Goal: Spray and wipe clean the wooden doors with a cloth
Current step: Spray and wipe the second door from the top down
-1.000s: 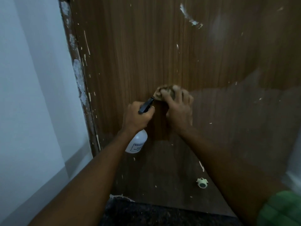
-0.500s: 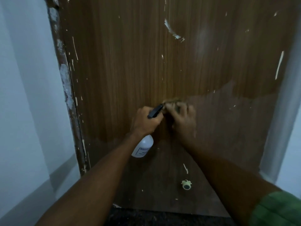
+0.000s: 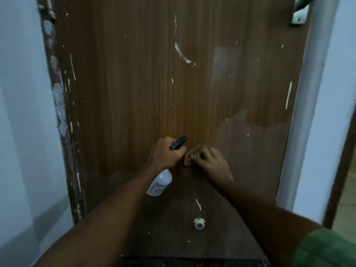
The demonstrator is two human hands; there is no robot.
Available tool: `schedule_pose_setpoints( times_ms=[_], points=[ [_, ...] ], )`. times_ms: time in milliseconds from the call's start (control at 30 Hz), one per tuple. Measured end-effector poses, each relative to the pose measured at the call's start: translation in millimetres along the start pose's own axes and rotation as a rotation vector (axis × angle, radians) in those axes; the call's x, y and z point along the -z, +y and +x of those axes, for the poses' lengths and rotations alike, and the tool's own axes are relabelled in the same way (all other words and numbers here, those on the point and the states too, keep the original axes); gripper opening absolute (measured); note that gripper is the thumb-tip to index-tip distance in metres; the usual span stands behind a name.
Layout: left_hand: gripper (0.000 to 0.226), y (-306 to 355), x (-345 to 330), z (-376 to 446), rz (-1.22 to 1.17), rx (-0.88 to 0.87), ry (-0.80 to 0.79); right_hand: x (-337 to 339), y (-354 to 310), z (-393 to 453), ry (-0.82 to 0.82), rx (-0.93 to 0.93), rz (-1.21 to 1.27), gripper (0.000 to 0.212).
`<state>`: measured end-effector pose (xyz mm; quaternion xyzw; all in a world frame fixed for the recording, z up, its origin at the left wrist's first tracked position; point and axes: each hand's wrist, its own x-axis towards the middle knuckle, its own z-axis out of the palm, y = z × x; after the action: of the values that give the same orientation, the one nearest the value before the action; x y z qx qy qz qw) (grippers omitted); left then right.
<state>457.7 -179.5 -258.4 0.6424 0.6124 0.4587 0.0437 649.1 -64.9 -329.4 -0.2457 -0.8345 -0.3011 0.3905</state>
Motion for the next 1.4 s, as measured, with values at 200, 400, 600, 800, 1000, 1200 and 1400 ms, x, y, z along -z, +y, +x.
schedule_pose_setpoints(
  times_ms=[200, 400, 600, 800, 1000, 1200, 1400],
  points=[
    [0.024, 21, -33, 10, -0.036, 0.022, 0.006, 35, 36, 54, 0.255, -0.449, 0.135, 0.049],
    [0.024, 34, -46, 15, -0.046, -0.020, -0.041, 18, 29, 7, 0.052, -0.281, 0.055, 0.068],
    [0.028, 31, -46, 31, 0.000, -0.070, -0.126, 59, 81, 54, 0.277, -0.483, 0.169, 0.054],
    [0.036, 47, -71, 51, 0.099, -0.051, -0.101, 103, 129, 132, 0.378, -0.483, 0.100, 0.070],
    [0.027, 74, -103, 59, 0.255, -0.019, -0.074, 65, 130, 76, 0.309, -0.303, 0.039, 0.060],
    [0.036, 85, -104, 67, 0.216, -0.027, 0.010, 69, 151, 69, 0.276, -0.227, 0.052, 0.056],
    [0.025, 83, -101, 62, 0.178, -0.042, 0.029, 49, 146, 40, 0.337, -0.313, 0.057, 0.060]
  ],
)
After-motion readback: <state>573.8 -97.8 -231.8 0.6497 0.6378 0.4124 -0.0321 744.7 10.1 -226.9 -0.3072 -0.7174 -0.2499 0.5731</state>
